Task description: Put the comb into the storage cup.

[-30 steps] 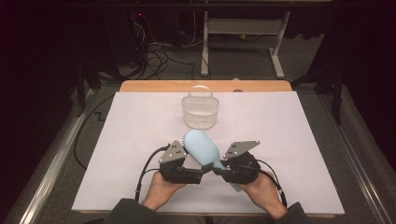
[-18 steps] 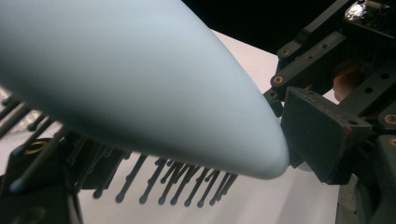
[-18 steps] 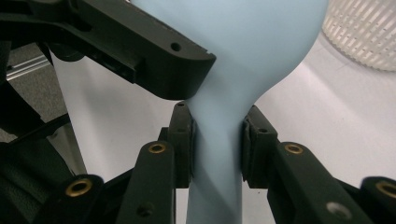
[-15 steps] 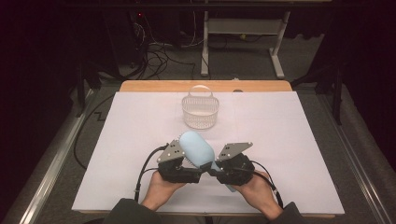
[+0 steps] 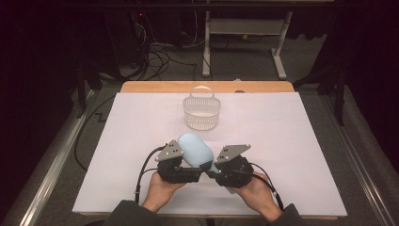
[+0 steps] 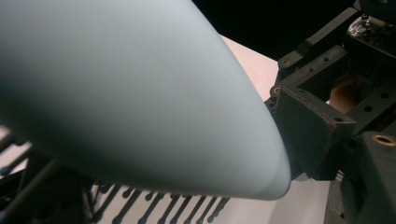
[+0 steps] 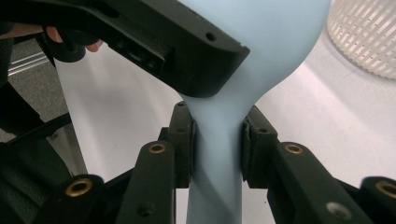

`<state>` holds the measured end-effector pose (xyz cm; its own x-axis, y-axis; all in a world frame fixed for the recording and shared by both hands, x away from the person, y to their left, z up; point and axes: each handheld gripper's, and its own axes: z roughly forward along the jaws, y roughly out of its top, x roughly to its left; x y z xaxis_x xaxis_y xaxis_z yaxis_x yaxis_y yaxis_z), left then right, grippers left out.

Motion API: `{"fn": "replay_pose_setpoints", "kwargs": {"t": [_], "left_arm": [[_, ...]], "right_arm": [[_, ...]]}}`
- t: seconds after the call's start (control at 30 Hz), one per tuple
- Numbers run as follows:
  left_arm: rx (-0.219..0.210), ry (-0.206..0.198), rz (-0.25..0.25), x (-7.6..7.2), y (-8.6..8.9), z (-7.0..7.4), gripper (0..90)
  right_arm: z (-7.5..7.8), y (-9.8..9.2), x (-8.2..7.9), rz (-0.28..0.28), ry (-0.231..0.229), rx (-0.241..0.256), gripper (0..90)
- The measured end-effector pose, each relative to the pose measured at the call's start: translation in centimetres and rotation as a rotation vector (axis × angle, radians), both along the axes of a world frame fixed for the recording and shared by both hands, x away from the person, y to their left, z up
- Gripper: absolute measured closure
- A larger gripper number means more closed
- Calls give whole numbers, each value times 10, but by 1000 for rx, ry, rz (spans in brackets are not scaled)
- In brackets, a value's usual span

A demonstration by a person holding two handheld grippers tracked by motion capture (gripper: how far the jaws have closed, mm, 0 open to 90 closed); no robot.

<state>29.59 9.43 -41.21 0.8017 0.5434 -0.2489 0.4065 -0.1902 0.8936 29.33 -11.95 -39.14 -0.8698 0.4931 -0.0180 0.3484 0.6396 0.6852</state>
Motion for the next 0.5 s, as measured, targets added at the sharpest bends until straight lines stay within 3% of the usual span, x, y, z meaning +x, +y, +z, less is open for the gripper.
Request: {"fn": "replay_pose_setpoints", "kwargs": {"t": [0.5], "left_arm": [[-27,92,-9,1,5,3,324]], "right_arm": [[0,3,-1,4,-22,-11,707]]}}
